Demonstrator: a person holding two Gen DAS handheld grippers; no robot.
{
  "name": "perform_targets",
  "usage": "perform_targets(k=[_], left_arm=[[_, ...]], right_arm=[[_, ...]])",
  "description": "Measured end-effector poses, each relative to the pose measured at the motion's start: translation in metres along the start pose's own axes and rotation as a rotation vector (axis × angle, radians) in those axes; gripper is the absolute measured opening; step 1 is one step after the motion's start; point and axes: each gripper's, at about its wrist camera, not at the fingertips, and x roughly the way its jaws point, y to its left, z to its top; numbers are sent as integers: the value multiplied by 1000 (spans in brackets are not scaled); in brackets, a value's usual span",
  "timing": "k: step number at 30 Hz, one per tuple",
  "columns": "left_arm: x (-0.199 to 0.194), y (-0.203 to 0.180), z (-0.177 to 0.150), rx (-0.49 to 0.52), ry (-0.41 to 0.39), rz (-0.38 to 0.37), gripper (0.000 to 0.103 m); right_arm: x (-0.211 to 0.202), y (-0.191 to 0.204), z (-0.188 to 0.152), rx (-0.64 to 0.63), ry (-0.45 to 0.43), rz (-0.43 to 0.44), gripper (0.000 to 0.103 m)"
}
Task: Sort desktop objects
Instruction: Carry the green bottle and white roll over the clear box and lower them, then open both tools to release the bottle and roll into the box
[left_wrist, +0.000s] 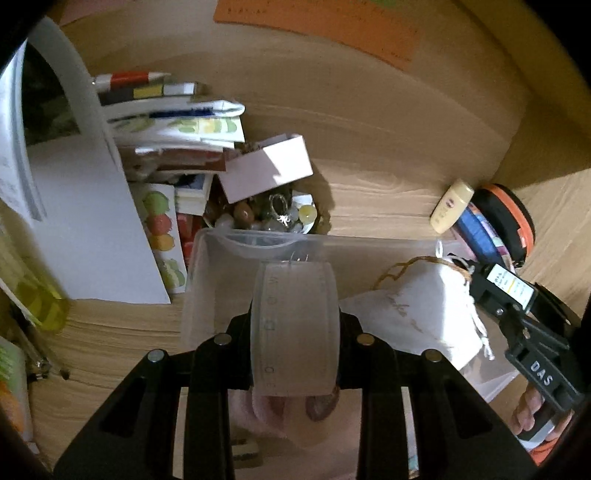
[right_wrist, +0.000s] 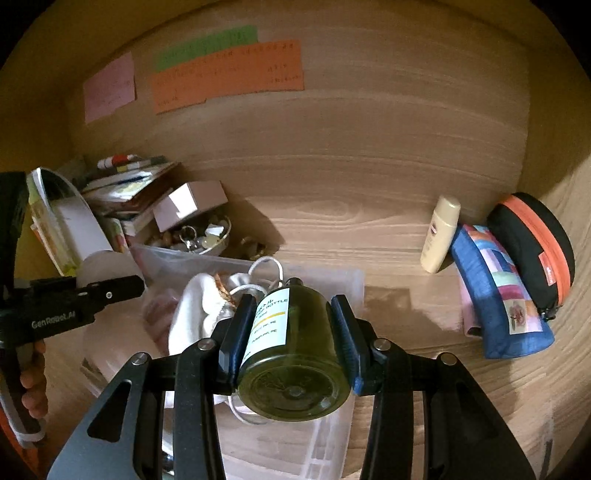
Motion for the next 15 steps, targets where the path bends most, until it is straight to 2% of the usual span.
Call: perform_targets(k=[6, 12, 15], left_arm=[[8, -1, 0, -1, 13, 21, 29], [8, -7, -1, 26, -7, 53, 29], [5, -8, -2, 40, -15, 48, 31]], right_arm=[[5, 10, -3, -50, -15, -42, 38], [5, 14, -4, -72, -22, -78, 39], [4, 15, -4, -80, -28, -94, 46]])
